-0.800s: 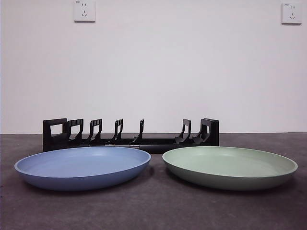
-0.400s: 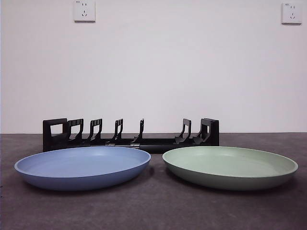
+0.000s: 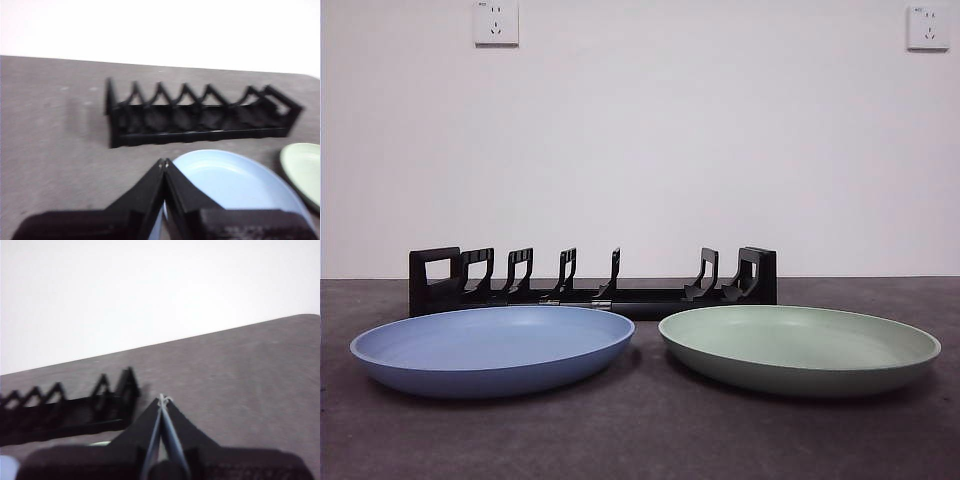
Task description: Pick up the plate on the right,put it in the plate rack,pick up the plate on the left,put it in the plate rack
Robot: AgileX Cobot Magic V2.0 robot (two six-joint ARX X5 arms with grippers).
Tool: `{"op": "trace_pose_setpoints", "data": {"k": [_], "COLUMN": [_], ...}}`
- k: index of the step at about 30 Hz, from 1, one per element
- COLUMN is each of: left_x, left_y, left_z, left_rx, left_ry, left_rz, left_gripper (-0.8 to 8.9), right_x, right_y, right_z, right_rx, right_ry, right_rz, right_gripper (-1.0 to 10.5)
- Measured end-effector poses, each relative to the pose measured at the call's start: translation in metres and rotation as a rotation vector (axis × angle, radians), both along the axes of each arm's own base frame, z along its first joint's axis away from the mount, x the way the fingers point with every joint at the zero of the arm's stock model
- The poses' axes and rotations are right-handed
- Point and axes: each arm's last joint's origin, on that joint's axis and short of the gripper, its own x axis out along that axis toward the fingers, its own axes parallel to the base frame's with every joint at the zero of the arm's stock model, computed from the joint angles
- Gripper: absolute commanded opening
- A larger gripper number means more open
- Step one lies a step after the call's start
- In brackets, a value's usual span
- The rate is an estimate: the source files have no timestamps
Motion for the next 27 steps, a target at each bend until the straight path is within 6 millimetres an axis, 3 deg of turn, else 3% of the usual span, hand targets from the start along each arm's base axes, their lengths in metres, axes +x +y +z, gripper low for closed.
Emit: {"op": "trace_pose_setpoints", "data": {"k": [9,17,23,27], "left_x": [0.000,-0.001,-0.005,-0.005], "left_y": [-0.003,-0.005,-0.006,-0.008], "left_z": [0.061,0.106,0.129,0.135], "left_rx": [-0.023,0.008,0.056,0.082], "left_ry": [0.018,0.103,0.135,0.126], "left_rz": [-0.117,-0.200,-0.237,-0.264], "left_gripper": [-0.07,-0.07,-0.07,-0.07], "right_x": [0.004,0.012,0.019,0.023], "right_y": [0.003,0.005,0.007,0.007], "right_z": [0.067,0.117,0.126,0.124], "right_rx": [0.017,-0.093,-0.144,-0.153], "right_ry": [0.119,0.298,0.432,0.461], "right_rz": [0.120,0.228,0.318,0.346], "right_gripper": [-0.1,-0.1,-0.1,-0.1]}}
